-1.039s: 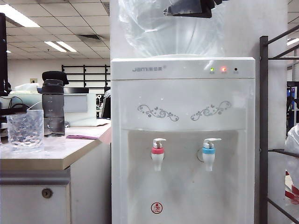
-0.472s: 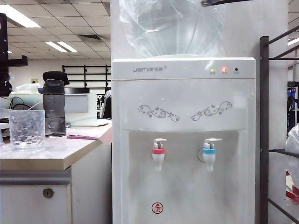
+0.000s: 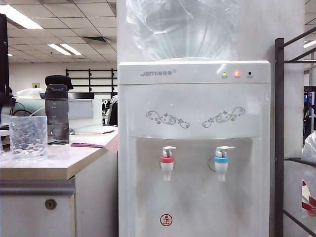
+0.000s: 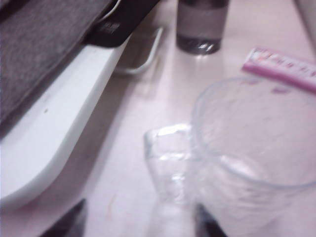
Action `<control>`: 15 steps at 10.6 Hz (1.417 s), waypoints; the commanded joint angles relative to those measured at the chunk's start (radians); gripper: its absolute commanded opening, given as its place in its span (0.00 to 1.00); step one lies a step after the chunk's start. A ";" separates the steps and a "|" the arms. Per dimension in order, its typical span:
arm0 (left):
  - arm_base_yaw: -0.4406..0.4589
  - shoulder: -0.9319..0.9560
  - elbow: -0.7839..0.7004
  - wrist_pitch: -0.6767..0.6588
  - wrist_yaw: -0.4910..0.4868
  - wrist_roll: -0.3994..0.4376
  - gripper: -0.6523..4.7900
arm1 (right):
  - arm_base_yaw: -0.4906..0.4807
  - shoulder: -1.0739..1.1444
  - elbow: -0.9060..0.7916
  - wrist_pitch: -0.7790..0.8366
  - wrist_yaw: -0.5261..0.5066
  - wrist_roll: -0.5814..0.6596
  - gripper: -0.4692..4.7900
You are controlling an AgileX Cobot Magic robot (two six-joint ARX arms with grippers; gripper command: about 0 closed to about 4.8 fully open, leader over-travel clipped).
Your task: Pick up the plastic mug from the left desk, go to the hot water outlet of the water dispenser, press the vertical switch to get some water, then put the mug back on the desk.
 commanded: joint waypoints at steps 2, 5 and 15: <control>0.008 0.259 0.003 0.337 -0.013 0.006 0.62 | 0.001 0.032 0.001 0.024 0.018 -0.003 0.97; 0.032 0.360 0.071 0.447 -0.055 0.028 0.62 | 0.001 0.045 0.000 0.021 0.020 -0.003 0.97; 0.055 0.190 0.137 0.230 0.175 -0.026 0.11 | 0.001 0.016 0.001 -0.012 0.020 -0.003 0.97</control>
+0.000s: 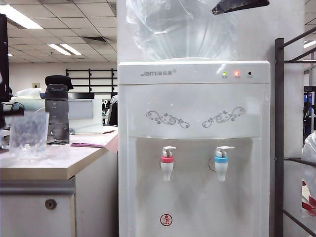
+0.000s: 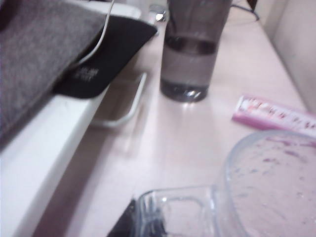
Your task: Pick up the plastic mug from the left desk, go to the hot water outlet of the water dispenser, press the vertical switch to get some water, then put the mug back on the desk.
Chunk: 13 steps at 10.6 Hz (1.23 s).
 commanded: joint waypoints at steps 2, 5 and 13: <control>-0.001 -0.227 0.002 -0.271 0.023 -0.022 0.11 | 0.000 -0.056 0.006 -0.004 0.002 -0.001 0.97; -0.019 -0.468 0.001 -0.575 0.071 -0.077 0.11 | 0.000 -0.104 0.006 -0.094 0.000 -0.002 0.97; -0.829 -0.175 -0.265 -0.124 -0.298 -0.359 0.11 | 0.001 -0.251 -0.092 -0.354 0.071 -0.043 0.90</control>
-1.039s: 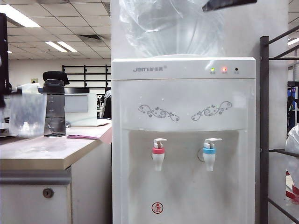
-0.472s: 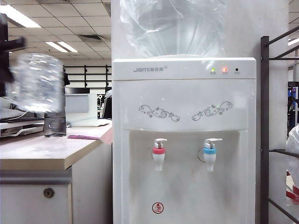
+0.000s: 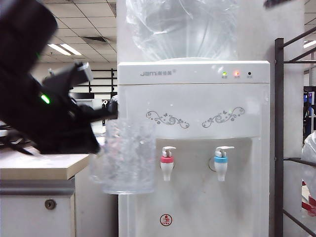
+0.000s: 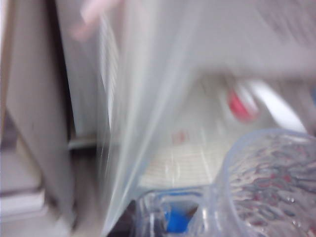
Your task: Pick up the plastic mug from the left desk, go to the hot water outlet of the water dispenser, press the vertical switch to get some water, then put the mug back on the desk.
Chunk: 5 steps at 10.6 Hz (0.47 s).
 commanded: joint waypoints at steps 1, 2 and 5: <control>-0.003 0.178 0.019 0.203 0.028 -0.017 0.11 | 0.001 0.031 -0.028 0.058 0.002 0.000 0.90; -0.003 0.222 0.028 0.210 0.056 -0.024 0.11 | 0.001 0.047 -0.028 0.070 0.002 0.000 0.90; -0.003 0.319 0.060 0.209 0.082 -0.040 0.11 | 0.001 0.086 -0.028 0.110 0.002 0.000 0.90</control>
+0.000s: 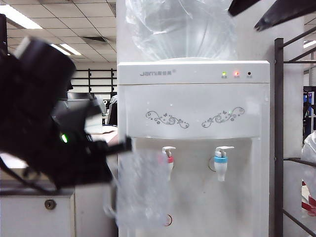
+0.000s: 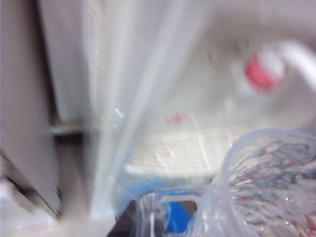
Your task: Pick up the plastic mug from the left desk, go to the hot water outlet of the water dispenser, press the vertical switch to get some water, then put the mug back on the desk.
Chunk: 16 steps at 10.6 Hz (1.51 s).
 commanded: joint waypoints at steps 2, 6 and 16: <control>-0.002 0.184 0.133 0.034 0.042 0.014 0.11 | 0.006 0.079 0.004 0.125 -0.031 0.009 0.90; -0.001 0.227 0.222 -0.026 0.015 0.013 0.11 | 0.009 0.101 0.004 0.138 -0.052 0.013 0.90; 0.004 0.259 0.283 -0.100 -0.046 0.009 0.11 | 0.008 0.236 0.003 0.144 -0.056 0.004 0.84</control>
